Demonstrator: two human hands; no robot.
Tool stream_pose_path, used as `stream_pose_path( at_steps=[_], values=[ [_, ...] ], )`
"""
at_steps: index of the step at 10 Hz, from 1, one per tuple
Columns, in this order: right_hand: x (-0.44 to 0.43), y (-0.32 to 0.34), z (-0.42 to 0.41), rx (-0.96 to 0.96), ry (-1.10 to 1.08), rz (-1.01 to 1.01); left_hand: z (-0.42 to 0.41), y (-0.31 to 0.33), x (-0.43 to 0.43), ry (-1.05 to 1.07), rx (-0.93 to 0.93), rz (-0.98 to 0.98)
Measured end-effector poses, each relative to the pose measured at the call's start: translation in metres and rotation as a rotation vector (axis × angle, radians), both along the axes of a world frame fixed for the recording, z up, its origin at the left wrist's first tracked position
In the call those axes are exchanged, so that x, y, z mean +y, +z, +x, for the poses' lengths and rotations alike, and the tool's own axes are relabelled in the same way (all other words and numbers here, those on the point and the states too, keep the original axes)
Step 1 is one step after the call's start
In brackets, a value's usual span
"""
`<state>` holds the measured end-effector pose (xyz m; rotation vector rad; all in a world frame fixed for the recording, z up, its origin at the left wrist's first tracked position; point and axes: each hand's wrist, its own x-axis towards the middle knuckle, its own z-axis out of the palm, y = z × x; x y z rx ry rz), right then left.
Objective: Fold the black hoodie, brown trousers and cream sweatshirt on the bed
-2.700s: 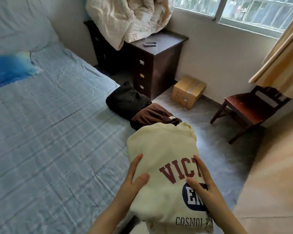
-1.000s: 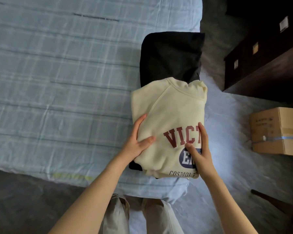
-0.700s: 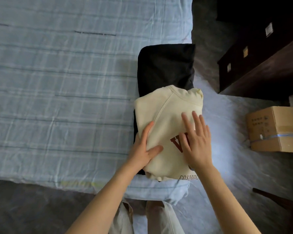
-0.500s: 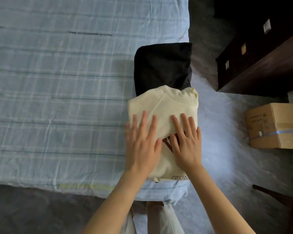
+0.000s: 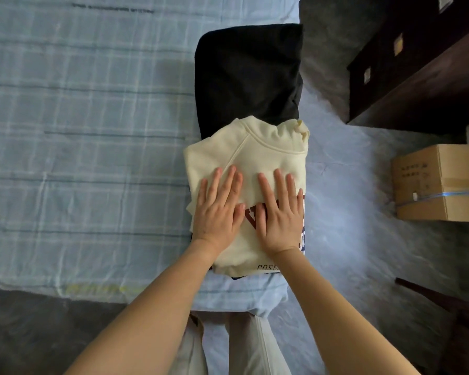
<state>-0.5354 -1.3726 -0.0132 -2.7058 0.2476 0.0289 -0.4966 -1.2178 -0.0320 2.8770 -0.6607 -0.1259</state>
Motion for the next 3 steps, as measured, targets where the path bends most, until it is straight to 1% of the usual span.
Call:
stream_pose_path(
  at_steps=[1,2,3],
  values=[
    [0.0,0.028,0.003,0.107,0.029,0.028,0.001,0.03,-0.003,0.026,0.082,0.045],
    [-0.009,0.066,0.009,0.161,0.067,0.13,0.009,0.068,-0.005,0.049,0.2,0.016],
    [-0.02,0.121,0.009,0.13,0.085,0.26,0.015,0.113,-0.003,0.084,0.274,-0.103]
  ],
)
